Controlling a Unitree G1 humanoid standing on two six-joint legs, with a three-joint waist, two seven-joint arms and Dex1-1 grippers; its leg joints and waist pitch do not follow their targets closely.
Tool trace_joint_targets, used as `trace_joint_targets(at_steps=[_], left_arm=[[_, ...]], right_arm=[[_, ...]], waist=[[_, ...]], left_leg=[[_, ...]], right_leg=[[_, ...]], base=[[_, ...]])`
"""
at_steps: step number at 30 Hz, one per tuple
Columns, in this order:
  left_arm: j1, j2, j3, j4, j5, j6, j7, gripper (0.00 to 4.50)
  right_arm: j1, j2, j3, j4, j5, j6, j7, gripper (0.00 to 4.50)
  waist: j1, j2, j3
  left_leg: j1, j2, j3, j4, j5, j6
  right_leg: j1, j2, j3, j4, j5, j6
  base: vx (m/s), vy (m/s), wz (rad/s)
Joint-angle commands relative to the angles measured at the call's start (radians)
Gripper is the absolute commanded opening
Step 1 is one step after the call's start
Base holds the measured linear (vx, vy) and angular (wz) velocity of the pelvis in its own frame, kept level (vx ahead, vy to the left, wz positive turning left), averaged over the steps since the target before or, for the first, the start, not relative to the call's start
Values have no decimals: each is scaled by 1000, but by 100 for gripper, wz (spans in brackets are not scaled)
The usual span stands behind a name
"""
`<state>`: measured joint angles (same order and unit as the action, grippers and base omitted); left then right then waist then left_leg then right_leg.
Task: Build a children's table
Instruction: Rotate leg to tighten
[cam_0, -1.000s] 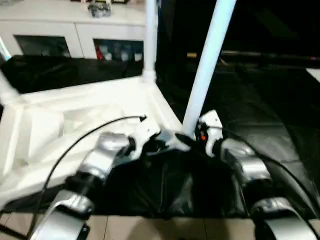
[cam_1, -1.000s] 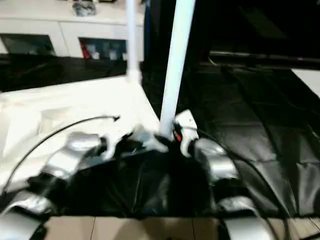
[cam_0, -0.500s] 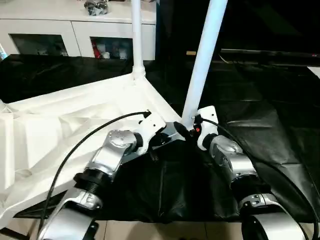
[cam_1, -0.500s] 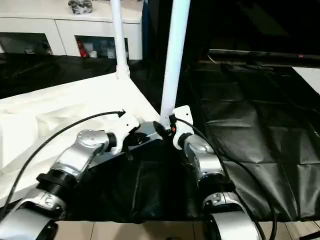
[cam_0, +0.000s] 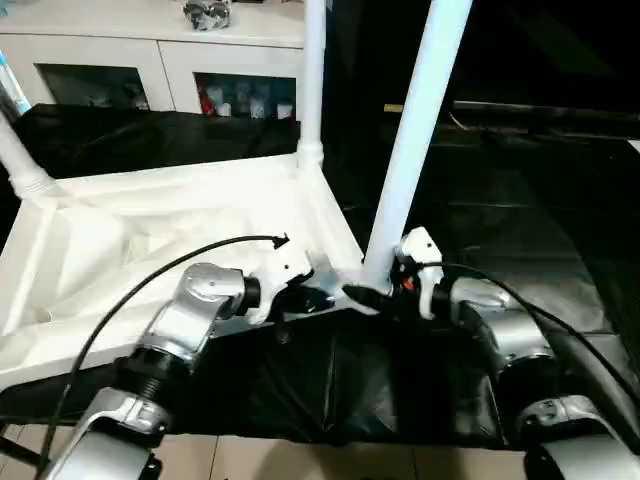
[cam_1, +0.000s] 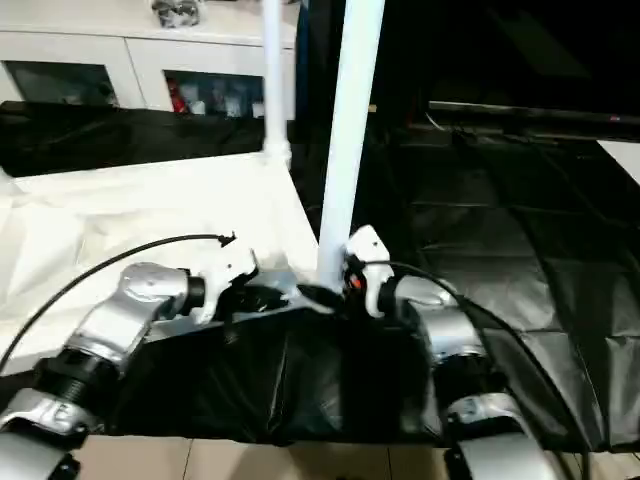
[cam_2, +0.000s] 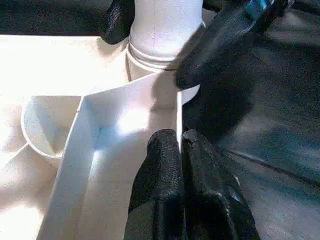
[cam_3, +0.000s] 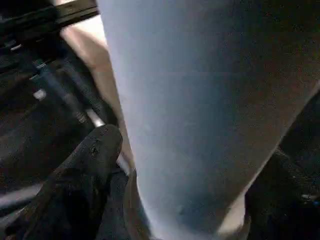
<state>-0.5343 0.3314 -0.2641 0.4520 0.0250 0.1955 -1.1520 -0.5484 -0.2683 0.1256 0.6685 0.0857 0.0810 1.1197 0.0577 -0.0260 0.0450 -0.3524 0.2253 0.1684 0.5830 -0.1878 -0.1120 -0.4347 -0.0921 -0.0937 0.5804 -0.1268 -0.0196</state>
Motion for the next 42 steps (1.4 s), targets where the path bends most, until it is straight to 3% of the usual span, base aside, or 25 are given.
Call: trace_joint_targets(at_steps=[1, 12, 19, 21, 26, 30, 31, 32, 36, 38, 40, 41, 42], left_arm=[[-9, -17, -16, -62, -52, -24, -36, 0], [7, 8, -21, -83, -65, -1, -83, 0], [-6, -19, 5, -74, -64, 3, -21, 0], [-31, -55, 31, -43, -43, 2, 84, 0], [-80, -125, 62, 20, -14, 20, 250, 0], [-108, -187, 51, 62, 14, 41, 353, 0], [-117, -213, 51, 76, 21, 48, 390, 0], [-124, -233, 49, 88, 26, 49, 410, 0], [-133, -260, 47, 102, 30, 42, 422, 0], [-131, -257, 44, 102, 24, 33, 407, 0], [-129, -252, 43, 102, 22, 27, 396, 0], [-120, -236, 41, 92, 14, 17, 363, 0], [-118, -233, 40, 89, 13, 14, 357, 0]], right_arm=[[14, 8, 61, -32, 14, 29, 90, 368], [33, -4, 108, -75, 18, 63, 190, 284], [33, 29, 86, -59, 12, 63, 110, 258], [28, 82, 43, -25, -3, 55, -54, 257], [6, 181, -18, 49, -24, 69, -335, 251], [-32, 257, -75, 122, -21, 77, -550, 251], [-48, 282, -87, 144, -24, 65, -606, 251], [-63, 301, -89, 154, -31, 45, -640, 251], [-78, 329, -73, 142, -44, -17, -631, 251], [-71, 325, -78, 127, -23, -22, -577, 307], [-66, 319, -81, 117, -11, -15, -548, 320], [-57, 297, -76, 103, -10, -15, -517, 326], [-56, 292, -75, 102, -11, -17, -514, 338]], waist=[[2, -10, -67], [6, -12, -65], [4, -13, -65], [1, -16, -64], [-10, -13, -63], [-15, -12, -67], [-18, -9, -66], [-18, -1, -67], [-17, -4, -74], [-17, -1, -74], [-16, -1, -75], [-18, -8, -74], [-16, -6, -73]], left_leg=[[-7, 2, 17, -62, -190, 92], [-5, 0, 15, -63, -212, 67], [-6, -2, 14, -63, -209, 62], [-6, -3, 14, -62, -211, 57], [-4, -10, 10, -63, -230, 29], [-5, -12, 10, -62, -226, 31], [-3, -11, 11, -62, -224, 30], [-3, -11, 10, -62, -225, 28], [-9, -11, 15, -60, -186, 57], [-9, -11, 16, -59, -165, 75], [-9, -10, 17, -59, -157, 85], [-9, -10, 18, -58, -156, 91], [-8, -10, 18, -59, -155, 92]], right_leg=[[74, -37, 38, -54, -314, -188], [70, -38, 37, -63, -397, -152], [69, -37, 37, -62, -387, -153], [68, -37, 36, -65, -414, -141], [64, -37, 30, -79, -514, -87], [65, -36, 28, -80, -503, -84], [59, -36, 31, -79, -483, -95], [61, -36, 30, -77, -469, -101], [70, -33, 34, -63, -335, -144], [73, -32, 35, -58, -284, -171], [75, -33, 36, -56, -269, -182], [75, -33, 36, -57, -272, -183], [76, -33, 35, -56, -277, -184]], base=[[0, 0, 0], [0, 0, 0], [0, 0, 0], [0, 0, 0], [0, 0, 0], [0, 0, 0], [0, 0, 0], [0, 0, 0], [0, 0, 0], [0, 0, 0], [0, 0, 0], [0, 0, 0], [0, 0, 0]])
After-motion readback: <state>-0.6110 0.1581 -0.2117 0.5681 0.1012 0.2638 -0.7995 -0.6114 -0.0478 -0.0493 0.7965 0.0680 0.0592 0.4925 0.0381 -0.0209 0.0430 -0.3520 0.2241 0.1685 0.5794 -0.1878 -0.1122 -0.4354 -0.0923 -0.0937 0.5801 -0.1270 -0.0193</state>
